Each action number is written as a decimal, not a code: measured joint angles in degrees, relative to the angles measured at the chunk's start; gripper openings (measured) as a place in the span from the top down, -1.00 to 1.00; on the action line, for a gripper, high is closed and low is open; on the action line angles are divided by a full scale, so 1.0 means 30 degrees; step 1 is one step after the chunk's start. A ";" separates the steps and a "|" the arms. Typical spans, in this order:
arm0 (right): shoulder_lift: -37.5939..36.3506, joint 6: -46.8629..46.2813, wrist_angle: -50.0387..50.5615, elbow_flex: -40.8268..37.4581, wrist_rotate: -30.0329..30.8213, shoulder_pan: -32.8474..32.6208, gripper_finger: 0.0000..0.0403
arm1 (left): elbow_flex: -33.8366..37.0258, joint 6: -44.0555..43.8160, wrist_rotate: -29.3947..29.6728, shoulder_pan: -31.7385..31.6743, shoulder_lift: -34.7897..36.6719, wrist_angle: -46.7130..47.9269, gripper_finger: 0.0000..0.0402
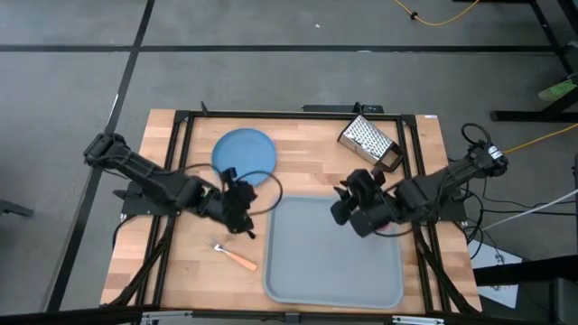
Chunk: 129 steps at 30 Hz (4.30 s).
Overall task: Pick and place plate/cup/fork/spoon on tray
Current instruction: Put the blue plate on the center of the gray tray
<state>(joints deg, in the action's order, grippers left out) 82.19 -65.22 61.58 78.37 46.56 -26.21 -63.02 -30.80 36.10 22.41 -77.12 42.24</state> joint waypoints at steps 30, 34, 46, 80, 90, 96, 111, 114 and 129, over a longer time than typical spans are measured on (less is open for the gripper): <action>0.0007 0.3915 0.0044 -0.0015 -0.3566 0.2328 0.43 | 0.1311 0.4214 -0.4204 -0.4566 -0.0007 0.1213 0.98; 0.0015 0.4417 0.0116 -0.0015 -0.4228 0.2337 0.43 | 0.1311 0.4380 -0.5742 -0.5392 -0.0007 0.1950 0.86; 0.0015 0.8362 0.0175 0.0220 -0.4565 0.4017 0.43 | 0.1311 0.6212 -1.1641 -1.1023 -0.0007 0.4065 0.73; -0.2439 0.9053 0.9400 0.2841 -1.0506 0.8635 0.43 | 0.6354 1.0465 -1.3207 -1.1529 -0.0073 -0.1035 0.73; -0.5793 0.6795 0.9501 0.2848 -0.8752 0.7110 0.43 | 0.6594 1.1990 -1.1682 -1.1030 -0.0073 -0.2111 0.73; -0.6922 0.6829 0.9472 0.2846 -0.8718 0.6722 0.43 | 0.6594 1.2008 -1.1730 -1.0794 -0.0078 -0.2062 0.73; -0.7453 0.7361 0.9472 0.2841 -0.8704 0.6634 0.43 | 0.6594 1.2004 -1.1118 -1.0366 -0.1412 -0.2496 0.73; -0.7453 0.7355 0.9472 0.2834 -0.8704 0.6634 0.43 | 0.6594 1.2009 -1.0858 -1.0360 -0.1875 -0.2521 0.73; -0.7453 0.7390 0.9474 0.2827 -0.9105 0.6637 0.43 | 0.6106 1.0307 -0.8474 -0.9923 -0.3497 -0.3068 0.95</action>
<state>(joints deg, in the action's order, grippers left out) 59.83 -43.05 90.00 86.85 19.24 -6.30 -44.71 0.12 10.68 -7.36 -87.61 33.04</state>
